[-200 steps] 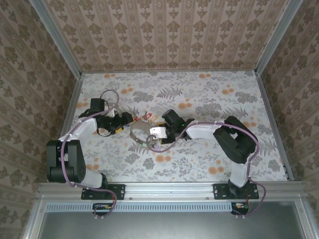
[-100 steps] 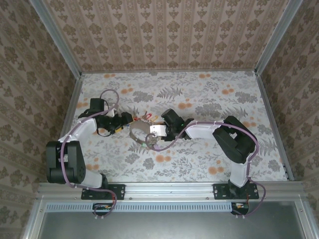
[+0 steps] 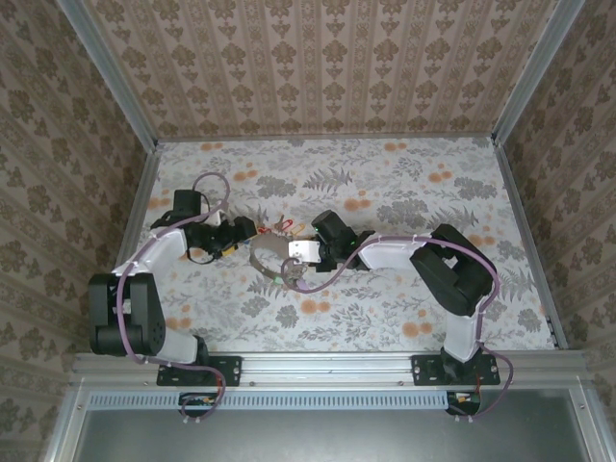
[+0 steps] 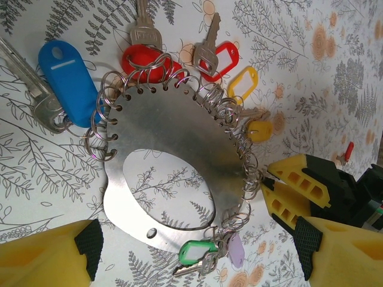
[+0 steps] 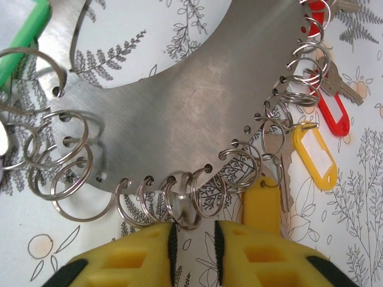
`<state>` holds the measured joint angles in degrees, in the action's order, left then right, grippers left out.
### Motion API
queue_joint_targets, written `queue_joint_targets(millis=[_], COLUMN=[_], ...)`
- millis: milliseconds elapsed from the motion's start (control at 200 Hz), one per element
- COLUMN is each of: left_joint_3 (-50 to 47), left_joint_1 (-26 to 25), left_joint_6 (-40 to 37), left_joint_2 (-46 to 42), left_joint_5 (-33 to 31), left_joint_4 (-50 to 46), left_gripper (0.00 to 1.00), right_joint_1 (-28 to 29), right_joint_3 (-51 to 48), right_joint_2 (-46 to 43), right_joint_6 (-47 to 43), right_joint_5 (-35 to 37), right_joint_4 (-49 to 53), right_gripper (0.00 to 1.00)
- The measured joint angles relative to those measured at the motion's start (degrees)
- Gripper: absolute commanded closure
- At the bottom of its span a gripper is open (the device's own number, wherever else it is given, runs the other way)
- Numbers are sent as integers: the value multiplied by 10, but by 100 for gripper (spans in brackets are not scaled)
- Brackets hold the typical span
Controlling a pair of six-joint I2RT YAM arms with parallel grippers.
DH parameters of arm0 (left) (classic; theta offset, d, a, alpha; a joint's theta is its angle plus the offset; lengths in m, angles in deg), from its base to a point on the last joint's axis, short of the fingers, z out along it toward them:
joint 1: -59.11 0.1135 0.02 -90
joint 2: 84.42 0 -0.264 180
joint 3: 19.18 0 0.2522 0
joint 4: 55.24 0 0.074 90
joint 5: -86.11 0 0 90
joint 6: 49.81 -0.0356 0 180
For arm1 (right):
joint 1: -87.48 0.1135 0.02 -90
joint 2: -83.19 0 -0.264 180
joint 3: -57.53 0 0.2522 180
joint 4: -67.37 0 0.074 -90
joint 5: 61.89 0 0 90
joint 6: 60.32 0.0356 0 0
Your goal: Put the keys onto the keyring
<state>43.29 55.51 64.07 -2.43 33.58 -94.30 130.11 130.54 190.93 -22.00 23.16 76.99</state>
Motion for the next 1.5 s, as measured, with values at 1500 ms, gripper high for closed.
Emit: queue_joint_targets(millis=[1500], left_joint_3=[-19], left_joint_1=[0], left_joint_6=[0], left_joint_2=[-49], left_joint_5=[9], left_joint_4=[37], left_gripper=[16], right_joint_1=[-1], right_joint_3=[-12], right_joint_2=[10], right_joint_6=[14], right_joint_5=[-23], right_joint_4=[-49], right_gripper=[100])
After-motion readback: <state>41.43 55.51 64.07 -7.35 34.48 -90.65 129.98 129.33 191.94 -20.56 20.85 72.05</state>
